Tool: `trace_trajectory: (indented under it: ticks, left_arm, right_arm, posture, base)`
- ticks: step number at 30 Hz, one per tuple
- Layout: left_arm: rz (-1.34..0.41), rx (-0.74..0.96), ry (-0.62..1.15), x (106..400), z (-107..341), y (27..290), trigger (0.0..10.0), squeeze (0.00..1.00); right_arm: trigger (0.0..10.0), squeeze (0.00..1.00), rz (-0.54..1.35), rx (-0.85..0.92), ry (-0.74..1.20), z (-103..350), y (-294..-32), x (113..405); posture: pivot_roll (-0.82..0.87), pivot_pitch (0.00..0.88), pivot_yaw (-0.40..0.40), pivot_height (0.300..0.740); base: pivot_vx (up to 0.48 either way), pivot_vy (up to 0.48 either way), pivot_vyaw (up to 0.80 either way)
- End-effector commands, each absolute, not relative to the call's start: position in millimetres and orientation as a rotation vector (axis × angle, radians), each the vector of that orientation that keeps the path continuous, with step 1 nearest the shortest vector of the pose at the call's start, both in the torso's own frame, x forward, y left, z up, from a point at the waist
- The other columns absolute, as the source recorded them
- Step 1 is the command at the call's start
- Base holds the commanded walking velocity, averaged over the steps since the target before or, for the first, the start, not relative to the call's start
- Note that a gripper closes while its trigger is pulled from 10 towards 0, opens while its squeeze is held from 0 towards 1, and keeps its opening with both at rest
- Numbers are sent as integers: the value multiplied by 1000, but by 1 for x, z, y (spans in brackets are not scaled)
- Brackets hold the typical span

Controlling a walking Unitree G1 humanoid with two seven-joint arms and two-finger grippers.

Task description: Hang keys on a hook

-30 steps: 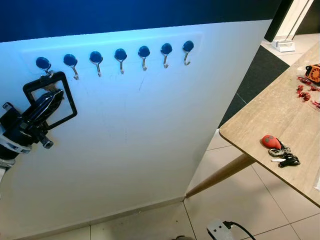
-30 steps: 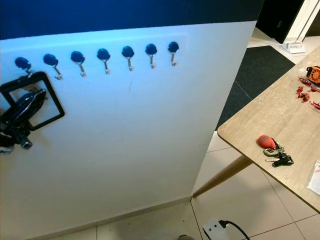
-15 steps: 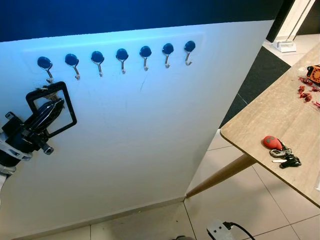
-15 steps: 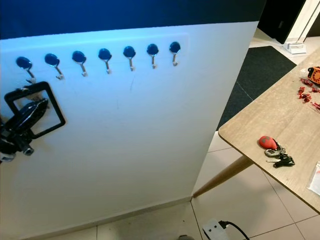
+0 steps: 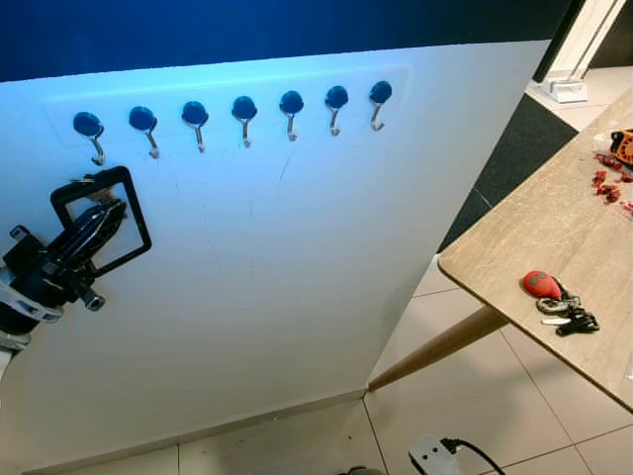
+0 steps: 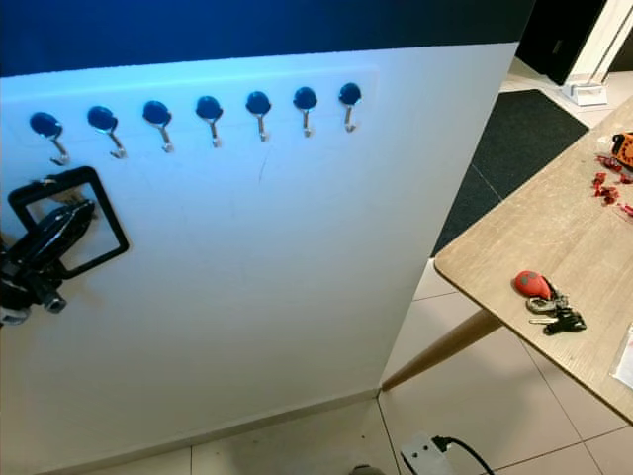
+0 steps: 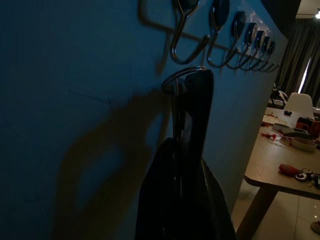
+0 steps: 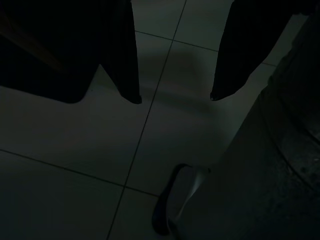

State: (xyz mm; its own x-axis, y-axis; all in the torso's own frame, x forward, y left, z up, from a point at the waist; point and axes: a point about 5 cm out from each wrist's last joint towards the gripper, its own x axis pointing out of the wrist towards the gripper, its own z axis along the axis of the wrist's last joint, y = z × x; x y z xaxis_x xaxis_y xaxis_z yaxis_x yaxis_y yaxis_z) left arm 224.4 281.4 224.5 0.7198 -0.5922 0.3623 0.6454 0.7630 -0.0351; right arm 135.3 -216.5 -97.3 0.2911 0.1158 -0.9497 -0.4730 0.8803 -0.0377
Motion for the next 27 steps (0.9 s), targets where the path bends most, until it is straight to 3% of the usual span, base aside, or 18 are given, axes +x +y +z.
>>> trace_trajectory:
  ticks: [1, 8, 16, 21, 22, 24, 27]
  left_arm:
    - [-738, -108, -349, 214, 237, 283, 10000, 0]
    - [-803, -83, -324, 201, 242, 285, 10000, 0]
    - [-929, -99, -141, 177, 218, 281, 10000, 0]
    - [-981, -140, -55, 179, 199, 260, 10000, 0]
    - [-981, -140, -55, 179, 199, 260, 10000, 0]
    - [-1005, -168, -27, 185, 188, 247, 10000, 0]
    - [-1034, -184, 7, 189, 178, 238, 10000, 0]
  right_arm:
    - [10000, 0, 400, -336, 1236, -98, -218, 131]
    - [10000, 0, 402, -333, 1234, -99, -217, 132]
    - [10000, 0, 365, -332, 1193, -95, -220, 142]
    - [10000, 0, 259, -305, 1005, -72, -232, 187]
    - [10000, 0, 259, -305, 1005, -72, -232, 187]
    - [10000, 0, 287, -270, 857, -51, -229, 220]
    - [10000, 0, 360, -211, 751, -35, -221, 242]
  posture:
    - [-15, 81, -24, 740]
    - [-11, 83, -22, 740]
    - [-8, 88, -20, 740]
    - [-1, 93, -22, 740]
    - [-1, 93, -22, 740]
    - [-2, 93, -22, 740]
    - [-9, 94, -18, 740]
  base:
    - [0, 0, 0]
    - [0, 0, 0]
    - [0, 0, 0]
    - [0, 0, 0]
    - [0, 0, 0]
    - [0, 0, 0]
    - [0, 0, 0]
